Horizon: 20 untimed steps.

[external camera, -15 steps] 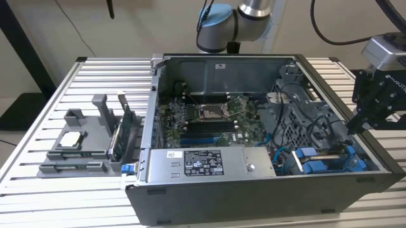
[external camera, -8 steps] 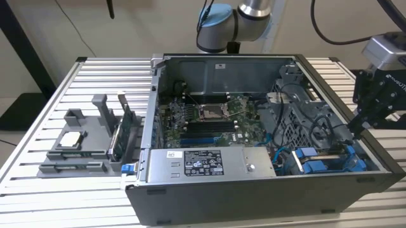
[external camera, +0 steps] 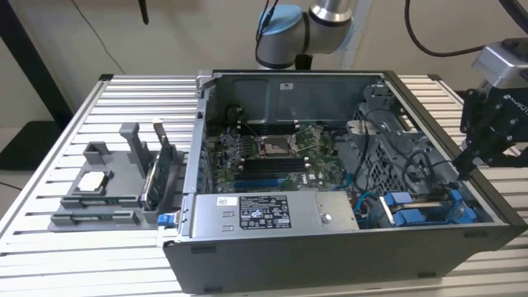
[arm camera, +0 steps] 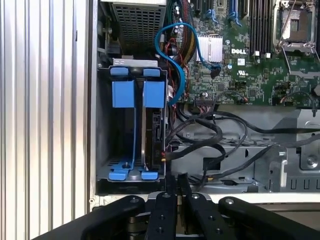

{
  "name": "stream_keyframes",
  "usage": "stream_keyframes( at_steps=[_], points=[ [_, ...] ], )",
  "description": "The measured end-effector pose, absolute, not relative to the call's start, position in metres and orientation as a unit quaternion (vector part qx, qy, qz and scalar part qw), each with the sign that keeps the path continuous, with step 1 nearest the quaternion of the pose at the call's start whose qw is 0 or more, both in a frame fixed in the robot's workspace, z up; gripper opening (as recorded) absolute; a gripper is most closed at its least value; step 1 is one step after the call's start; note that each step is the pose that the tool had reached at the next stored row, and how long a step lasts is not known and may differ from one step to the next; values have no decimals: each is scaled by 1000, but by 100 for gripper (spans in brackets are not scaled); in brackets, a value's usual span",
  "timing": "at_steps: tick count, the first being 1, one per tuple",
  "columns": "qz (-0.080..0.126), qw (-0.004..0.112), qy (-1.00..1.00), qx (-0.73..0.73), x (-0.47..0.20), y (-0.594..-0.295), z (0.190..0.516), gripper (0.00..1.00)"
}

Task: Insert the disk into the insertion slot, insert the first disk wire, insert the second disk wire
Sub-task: 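Insert the second disk wire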

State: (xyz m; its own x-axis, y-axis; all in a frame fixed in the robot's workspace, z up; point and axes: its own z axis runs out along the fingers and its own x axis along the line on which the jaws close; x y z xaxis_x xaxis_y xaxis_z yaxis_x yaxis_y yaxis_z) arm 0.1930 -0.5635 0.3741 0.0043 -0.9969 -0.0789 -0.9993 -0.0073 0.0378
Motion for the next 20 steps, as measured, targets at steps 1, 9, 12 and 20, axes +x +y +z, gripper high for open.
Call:
stream_keyframes(
  at_steps=[1,9,12,20],
  points=[
    [41,14,704,-709,193,-563,374,17],
    [35,17,704,-709,193,-563,374,36],
    [26,25,704,-709,193,-563,372,36],
    [24,26,704,-709,193,-568,371,26]
  ],
)
